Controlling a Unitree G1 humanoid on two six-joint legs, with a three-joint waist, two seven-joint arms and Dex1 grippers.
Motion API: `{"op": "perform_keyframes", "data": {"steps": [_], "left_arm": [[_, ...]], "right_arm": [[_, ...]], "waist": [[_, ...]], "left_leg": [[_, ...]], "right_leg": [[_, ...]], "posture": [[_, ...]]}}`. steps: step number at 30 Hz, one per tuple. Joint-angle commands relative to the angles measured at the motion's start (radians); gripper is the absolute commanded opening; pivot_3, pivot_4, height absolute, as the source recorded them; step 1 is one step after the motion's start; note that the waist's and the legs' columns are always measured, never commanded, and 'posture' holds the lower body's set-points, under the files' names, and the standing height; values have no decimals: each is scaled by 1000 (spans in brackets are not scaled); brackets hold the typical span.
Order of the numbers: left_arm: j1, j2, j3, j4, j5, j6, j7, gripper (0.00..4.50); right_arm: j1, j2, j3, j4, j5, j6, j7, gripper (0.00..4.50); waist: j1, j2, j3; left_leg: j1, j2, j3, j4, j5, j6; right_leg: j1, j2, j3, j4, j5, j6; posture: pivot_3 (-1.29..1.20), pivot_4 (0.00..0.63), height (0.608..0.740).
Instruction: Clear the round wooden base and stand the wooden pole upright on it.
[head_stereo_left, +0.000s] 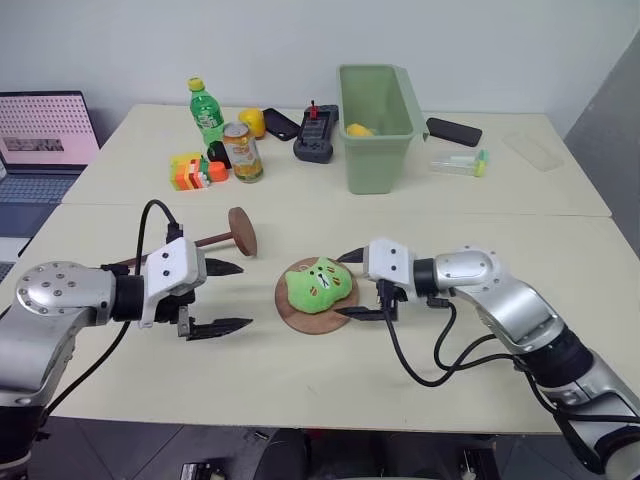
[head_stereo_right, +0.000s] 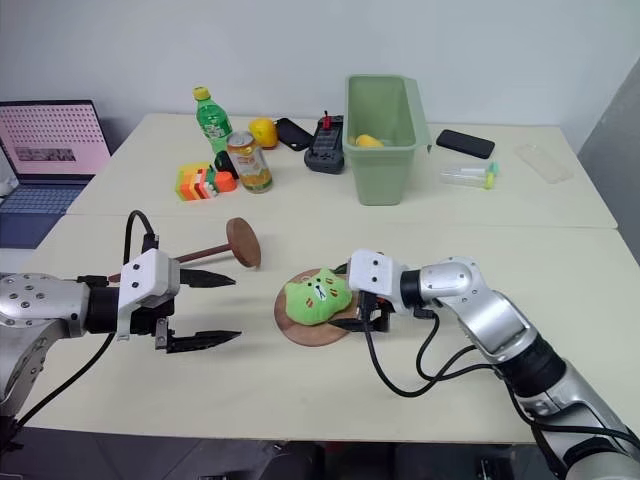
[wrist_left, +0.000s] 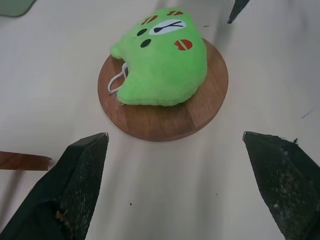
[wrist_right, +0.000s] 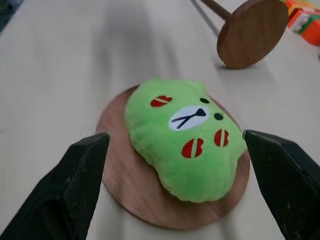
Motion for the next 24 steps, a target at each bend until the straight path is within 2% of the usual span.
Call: {"op": "perform_keyframes", "data": {"steps": [1,4,8,13,18,24], "left_arm": [[-23,-8,-9,-12,10,-19,8,4500],[-34,-16,-20,-13,15,-22,13,4500],[-40,-24,-21,-12,17,-26,18,4500],[-42,-22,-30,-18,18,-25,10,4500],[-54,-30,-34,-19,11,-21,7,4500],[-155,-90,-86,-20,7,-6,37,4500]], "right_arm": [[-51,52,25,90,-78,-115,7,4464],[-69,87,38,145,-120,-175,13,4464],[-73,122,32,181,-152,-221,8,3882],[-69,137,30,204,-204,-288,-2,2686],[-46,127,3,206,-229,-340,-15,1760],[14,10,-218,42,-198,-246,-89,455]], "waist": [[-1,0,0],[-3,0,0],[-3,0,0],[-2,0,0],[-2,0,0],[4,0,0]], "left_leg": [[0,0,0,0,0,0],[0,1,0,0,0,0],[0,1,0,0,0,0],[0,1,0,0,0,0],[0,1,0,0,0,0],[-1,-1,-1,2,0,0]], "right_leg": [[0,0,0,0,0,0],[0,0,0,1,0,0],[0,0,0,1,0,0],[0,0,0,1,0,0],[0,0,0,1,0,0],[0,0,-1,1,0,0]], "posture": [[0,150,740],[0,150,740],[0,150,740],[0,150,740],[0,150,740],[0,150,740]]}}
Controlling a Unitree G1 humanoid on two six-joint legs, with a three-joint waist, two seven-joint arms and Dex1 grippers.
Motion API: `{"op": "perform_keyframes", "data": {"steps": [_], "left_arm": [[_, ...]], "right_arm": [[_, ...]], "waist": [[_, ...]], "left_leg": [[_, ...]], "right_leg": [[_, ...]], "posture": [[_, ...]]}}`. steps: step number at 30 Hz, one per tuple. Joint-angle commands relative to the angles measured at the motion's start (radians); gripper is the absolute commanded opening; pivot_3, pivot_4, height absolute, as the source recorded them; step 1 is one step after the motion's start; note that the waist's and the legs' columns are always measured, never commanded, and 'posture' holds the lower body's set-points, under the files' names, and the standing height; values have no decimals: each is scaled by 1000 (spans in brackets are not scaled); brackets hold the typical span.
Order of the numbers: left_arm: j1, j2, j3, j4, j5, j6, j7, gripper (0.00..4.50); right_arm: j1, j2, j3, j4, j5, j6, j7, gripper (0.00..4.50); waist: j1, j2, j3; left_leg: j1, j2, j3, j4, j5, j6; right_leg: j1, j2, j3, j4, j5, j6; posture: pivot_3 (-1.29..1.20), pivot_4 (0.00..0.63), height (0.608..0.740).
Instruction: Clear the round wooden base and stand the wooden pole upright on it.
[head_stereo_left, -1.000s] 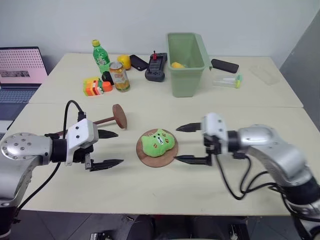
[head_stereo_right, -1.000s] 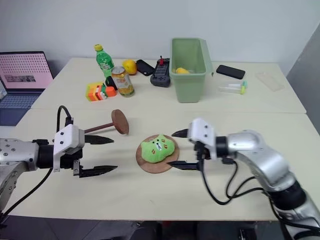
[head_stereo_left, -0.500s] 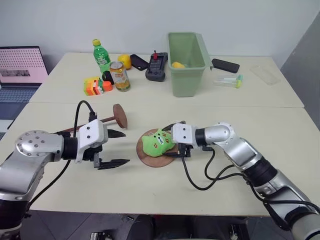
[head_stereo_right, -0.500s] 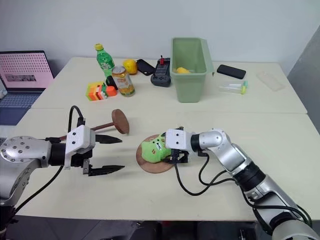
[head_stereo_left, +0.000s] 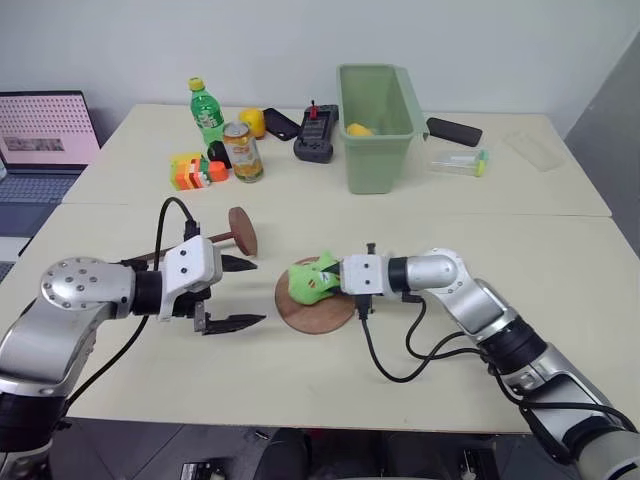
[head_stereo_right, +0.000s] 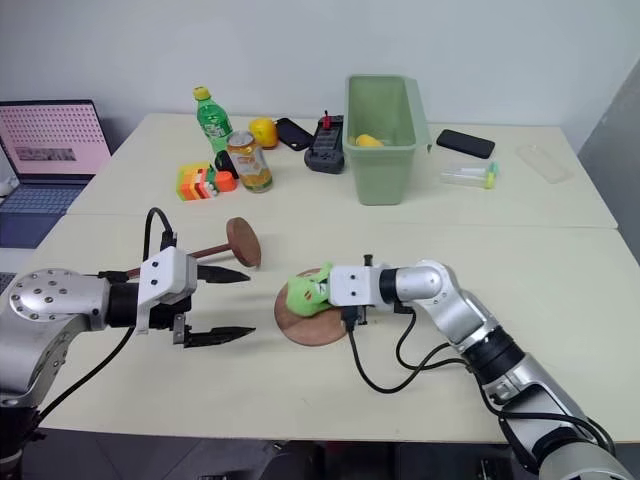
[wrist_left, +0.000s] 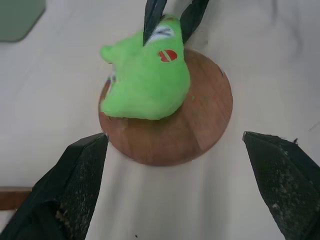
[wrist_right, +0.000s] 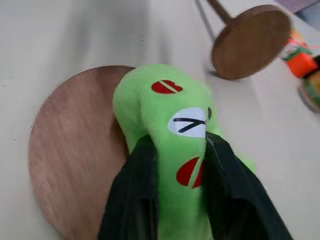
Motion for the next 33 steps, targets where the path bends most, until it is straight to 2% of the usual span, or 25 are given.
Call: {"op": "perform_keyframes", "data": {"steps": [1,3,5,7,9,12,14,16,18,19,25,26,27,33], "left_arm": [[-80,-47,-31,-28,-23,9,17,4500],[-128,-92,-59,-30,-35,26,27,4500],[-156,-122,-74,-27,-40,41,35,4500],[-246,-234,-145,25,-17,30,74,4500],[-327,-346,-221,84,20,8,102,4500],[-391,-436,-276,156,54,-28,100,4500],[-426,-479,-297,203,69,-57,94,4500],[-463,-524,-315,256,78,-86,83,4500],[-485,-554,-324,296,88,-105,80,4500],[-490,-565,-334,317,101,-128,76,4500],[-489,-602,-352,369,134,-186,63,4500],[-488,-604,-351,372,137,-190,63,4500],[-488,-605,-350,374,138,-192,63,4500],[-474,-600,-332,366,130,-184,70,4500]], "right_arm": [[55,-100,-197,-145,25,79,-59,241],[121,-164,-282,-193,18,115,-83,57],[162,-198,-324,-221,11,135,-98,57],[303,-274,-440,-232,-28,165,-151,57],[438,-314,-539,-238,-46,206,-199,57],[527,-315,-585,-252,-55,235,-250,57],[562,-306,-596,-266,-56,263,-269,57],[595,-291,-609,-289,-42,306,-284,57],[606,-273,-624,-308,-25,339,-298,659],[609,-264,-634,-325,-14,365,-303,805],[615,-246,-693,-397,43,452,-308,2330],[615,-246,-703,-406,52,463,-306,2370],[615,-248,-709,-412,59,471,-306,2738],[659,-303,-751,-518,147,528,-213,3981]], "waist": [[3,0,0],[8,0,0],[9,0,0],[5,0,0],[21,0,0],[25,0,0],[-3,0,0],[-8,0,0],[-10,0,0],[-10,0,0],[-1,1,0],[0,1,0],[0,1,0],[2,1,0]], "left_leg": [[0,0,0,1,0,0],[-1,-1,-1,1,0,0],[-1,-1,-1,2,0,0],[-1,-1,1,2,0,0],[-2,-2,0,4,0,0],[-4,-3,3,8,0,1],[-2,-2,5,8,0,1],[0,-2,5,8,0,1],[0,-2,5,7,0,1],[0,-2,5,7,0,1],[-1,-1,2,8,0,1],[-1,-1,2,8,0,1],[-1,-1,2,8,0,1],[-1,-1,2,8,0,1]], "right_leg": [[0,0,0,0,0,0],[1,0,-1,-1,0,0],[1,0,-1,-1,0,0],[1,0,1,0,0,0],[3,0,0,0,0,0],[3,0,0,1,0,0],[1,1,4,3,0,0],[2,1,4,4,0,0],[2,5,3,4,0,0],[2,6,3,4,0,0],[2,5,3,3,0,0],[2,5,3,3,0,0],[2,4,3,3,0,0],[3,3,2,3,0,0]], "posture": [[0,150,740],[0,150,740],[0,150,740],[0,150,740],[0,150,740],[0,150,740],[0,150,740],[0,150,740],[0,150,740],[0,150,740],[0,150,740],[0,150,740],[0,150,740],[0,150,740]]}}
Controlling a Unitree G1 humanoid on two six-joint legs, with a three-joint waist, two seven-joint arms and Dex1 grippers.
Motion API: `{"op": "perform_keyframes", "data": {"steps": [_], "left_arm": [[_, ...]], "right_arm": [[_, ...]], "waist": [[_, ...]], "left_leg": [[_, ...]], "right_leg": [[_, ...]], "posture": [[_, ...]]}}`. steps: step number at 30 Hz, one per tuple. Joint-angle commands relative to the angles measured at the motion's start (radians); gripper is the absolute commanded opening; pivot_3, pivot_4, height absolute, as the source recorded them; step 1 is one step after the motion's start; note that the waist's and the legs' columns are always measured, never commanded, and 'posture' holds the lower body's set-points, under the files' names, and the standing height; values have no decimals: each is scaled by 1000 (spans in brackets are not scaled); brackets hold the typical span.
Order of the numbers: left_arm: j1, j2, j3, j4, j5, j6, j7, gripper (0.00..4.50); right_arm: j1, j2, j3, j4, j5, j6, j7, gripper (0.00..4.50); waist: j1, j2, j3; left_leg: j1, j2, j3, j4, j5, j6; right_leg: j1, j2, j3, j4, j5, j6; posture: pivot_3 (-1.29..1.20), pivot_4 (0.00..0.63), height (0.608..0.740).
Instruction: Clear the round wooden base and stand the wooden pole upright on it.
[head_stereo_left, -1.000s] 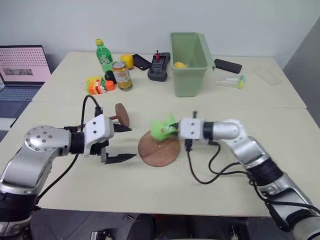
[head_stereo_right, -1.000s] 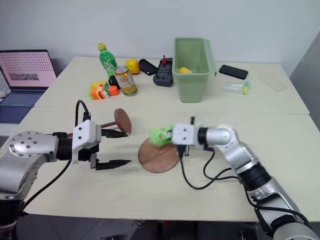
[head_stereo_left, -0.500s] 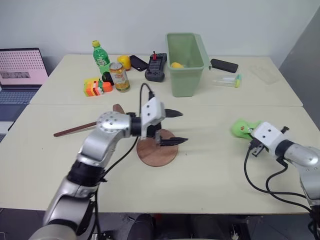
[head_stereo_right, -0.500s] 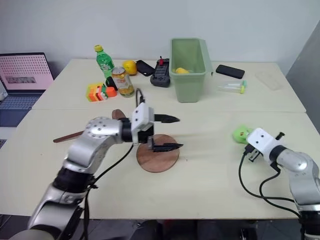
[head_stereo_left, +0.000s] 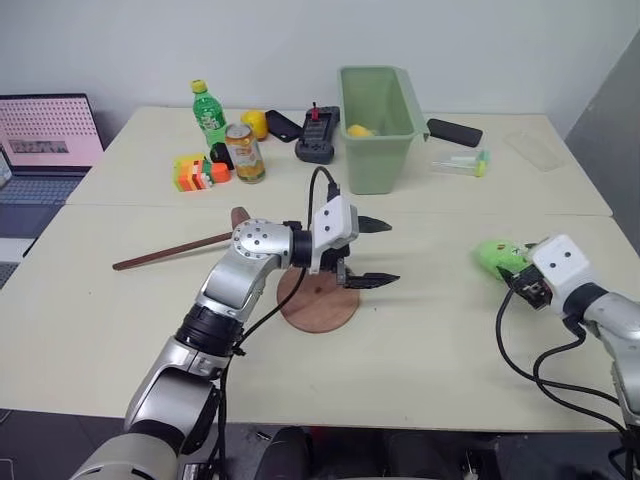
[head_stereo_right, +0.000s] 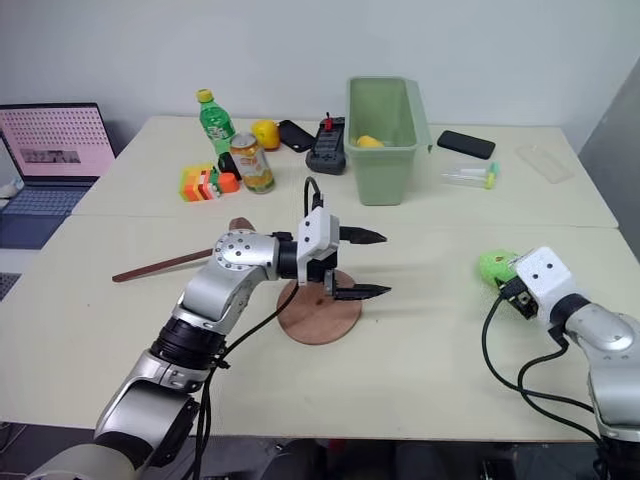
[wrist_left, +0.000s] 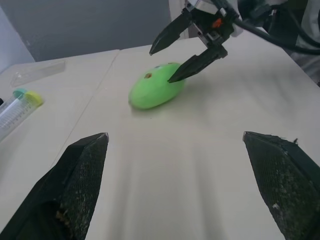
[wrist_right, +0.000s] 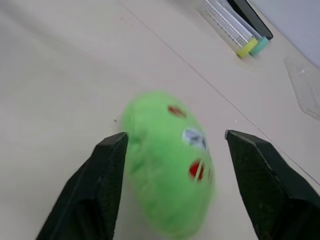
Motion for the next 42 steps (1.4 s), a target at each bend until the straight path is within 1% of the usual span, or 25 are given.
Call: {"op": "perform_keyframes", "data": {"steps": [1,2,5,7,10,12,14,16,19,20,21,22,24,27,31,32,33,36,39,42], "left_arm": [[7,0,24,-30,-6,-8,8,4500],[8,-1,27,-34,-10,-2,11,4500],[13,9,51,-60,-33,28,17,4500],[19,44,72,-90,-43,46,9,4500],[74,192,135,-212,-84,113,-55,4500],[117,291,183,-278,-113,162,-78,4500],[168,407,262,-298,-112,194,-87,4500],[215,500,336,-302,-126,227,-91,4500],[272,601,420,-262,-119,231,-100,4500],[285,623,432,-248,-110,219,-104,4500],[302,652,447,-226,-101,213,-117,4500],[311,717,438,-137,-54,169,-147,4500],[316,793,420,-26,-1,110,-183,4500],[222,794,350,109,45,53,-210,4500],[-19,715,189,324,189,2,-236,4500],[-77,688,154,377,221,-11,-242,4500],[-137,663,110,437,271,-28,-240,4500],[-275,597,5,638,393,-101,-247,4500],[-366,556,-52,807,472,-172,-235,4500],[-426,526,-91,922,536,-234,-214,4500]], "right_arm": [[15,-42,-44,-90,59,29,55,4191],[19,-55,-46,-104,74,37,73,4458],[3,-83,-53,-159,152,70,128,4487],[-17,-104,-46,-209,218,95,174,4487],[-81,-104,-25,-287,358,151,225,4487],[-138,-88,2,-316,433,189,227,4487],[-221,-44,63,-330,486,217,200,4487],[-295,1,120,-329,522,238,175,4487],[-382,59,196,-308,555,265,147,4487],[-399,69,214,-301,554,268,138,4487],[-420,85,235,-289,555,272,129,4487],[-460,131,280,-255,549,279,107,4487],[-508,187,331,-214,542,289,80,4487],[-526,204,367,-194,541,294,83,4487],[-527,204,401,-180,527,273,94,4487],[-524,204,406,-180,525,270,93,4487],[-520,203,409,-181,525,270,93,4487],[-506,190,412,-186,533,269,105,4487],[-505,181,407,-186,547,269,122,4487],[-507,176,404,-184,555,269,136,4487]], "waist": [[0,0,0],[0,0,0],[0,0,0],[-1,0,0],[-18,0,1],[-22,1,1],[-23,1,1],[-24,1,2],[-18,1,2],[-5,1,2],[-3,0,2],[-3,0,3],[-5,0,3],[1,1,4],[17,0,5],[16,-1,5],[1,-1,5],[-4,-1,5],[-16,-1,5],[-32,-2,5]], "left_leg": [[0,0,0,0,0,0],[0,0,0,0,0,0],[0,0,0,0,0,0],[0,0,0,0,0,0],[1,1,0,0,0,0],[1,3,-1,-1,0,0],[1,4,-4,-1,0,0],[1,4,-5,-2,0,0],[1,4,-5,-1,0,0],[0,4,-6,-1,0,0],[0,1,-6,-1,0,0],[0,1,-4,-1,0,0],[0,1,-3,-1,0,0],[0,1,-3,-1,0,0],[-4,-1,-3,0,0,0],[-4,-3,-3,1,0,0],[-4,-8,-3,1,0,0],[-5,-9,-5,1,0,1],[-5,-9,-5,0,0,1],[-7,-10,-7,0,0,1]], "right_leg": [[0,0,0,0,0,0],[0,0,0,0,0,0],[0,0,0,0,0,0],[0,0,0,0,0,0],[0,1,0,0,0,0],[0,2,0,0,0,0],[0,2,-1,0,0,0],[0,2,-1,0,0,0],[0,2,-2,-1,0,0],[0,1,-2,-2,0,0],[0,-1,-3,-2,0,0],[0,-1,-3,-2,0,0],[0,-1,-3,-2,0,0],[-2,-1,-4,-1,0,0],[-1,-2,-7,-2,0,0],[-1,-2,-8,-2,0,0],[-2,-2,-7,-1,0,0],[-3,-2,-8,-1,0,0],[-4,-3,-6,-1,0,0],[-6,-3,-6,-1,0,0]], "posture": [[0,150,740],[0,150,740],[0,150,740],[0,150,740],[0,150,740],[0,150,740],[0,150,740],[0,150,740],[0,150,740],[0,150,740],[0,150,740],[0,150,740],[0,150,740],[0,150,740],[0,150,740],[0,150,740],[0,150,740],[0,150,740],[0,150,740],[0,150,740]]}}
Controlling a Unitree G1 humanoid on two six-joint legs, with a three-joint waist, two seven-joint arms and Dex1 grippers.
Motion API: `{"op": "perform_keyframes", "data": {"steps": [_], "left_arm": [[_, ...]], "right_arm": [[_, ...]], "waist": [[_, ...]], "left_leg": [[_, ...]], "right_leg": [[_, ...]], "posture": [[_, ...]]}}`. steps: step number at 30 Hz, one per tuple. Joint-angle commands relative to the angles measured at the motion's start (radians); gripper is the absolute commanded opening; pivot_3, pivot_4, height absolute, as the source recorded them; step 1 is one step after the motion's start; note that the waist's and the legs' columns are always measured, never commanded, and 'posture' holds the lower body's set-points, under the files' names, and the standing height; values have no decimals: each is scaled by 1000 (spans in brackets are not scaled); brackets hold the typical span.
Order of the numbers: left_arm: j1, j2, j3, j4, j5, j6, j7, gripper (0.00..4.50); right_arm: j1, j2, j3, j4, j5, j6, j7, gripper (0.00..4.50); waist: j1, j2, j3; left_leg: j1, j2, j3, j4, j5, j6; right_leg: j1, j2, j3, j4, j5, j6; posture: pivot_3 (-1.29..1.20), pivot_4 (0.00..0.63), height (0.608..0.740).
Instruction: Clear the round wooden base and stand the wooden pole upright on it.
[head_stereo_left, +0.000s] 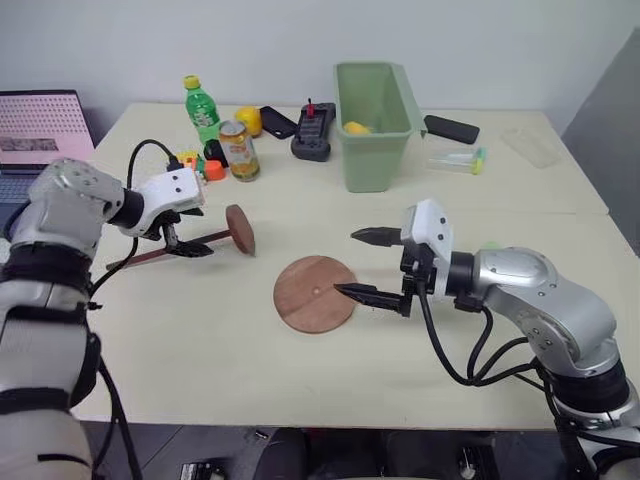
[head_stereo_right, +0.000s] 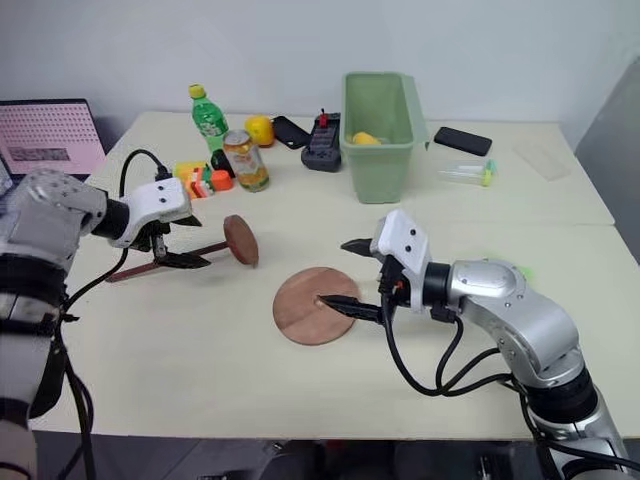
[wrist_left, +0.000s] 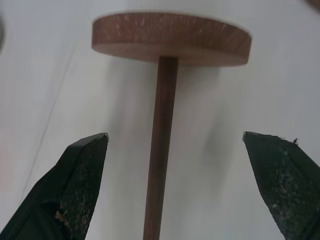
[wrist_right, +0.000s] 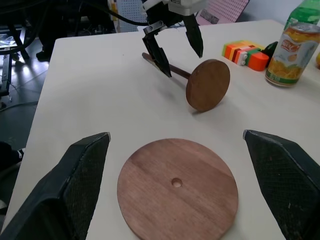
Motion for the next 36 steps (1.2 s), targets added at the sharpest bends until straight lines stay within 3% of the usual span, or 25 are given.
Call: {"op": "perform_keyframes", "data": {"steps": [1,7,13,28,32,36], "left_arm": [[-74,-12,-31,125,80,-85,23,4500],[-120,-35,-67,246,165,-171,47,4500],[-119,-46,-64,298,199,-192,75,3434],[-127,-46,-48,324,221,-193,84,265],[-139,-34,-38,318,215,-197,69,260],[-188,2,54,298,134,-177,43,260]], "right_arm": [[-4,-11,-20,-21,29,-19,24,4487],[-5,-20,-36,-42,66,-19,42,4487],[-9,-28,-50,-49,104,-30,65,4500],[-8,-54,-42,-40,111,-48,78,4500],[-8,-61,-40,-36,109,-55,79,4500],[4,-84,-55,-44,110,-56,83,4500]], "waist": [[-5,0,0],[-6,-1,0],[-5,-1,0],[-5,-1,0],[-5,-1,0],[-5,-4,2]], "left_leg": [[-2,0,0,0,0,0],[-10,-1,1,2,2,-4],[-10,-2,1,3,2,-3],[-10,-2,0,3,2,-4],[-10,-2,0,3,3,-4],[-10,-2,0,3,3,-4]], "right_leg": [[-2,0,0,1,0,0],[-14,-2,2,7,0,0],[-14,-2,2,8,0,0],[-14,-2,1,9,0,0],[-14,-2,1,10,0,0],[-14,-2,1,10,0,0]], "posture": [[0,150,740],[0,150,740],[0,150,740],[0,150,740],[0,150,740],[0,150,740]]}}
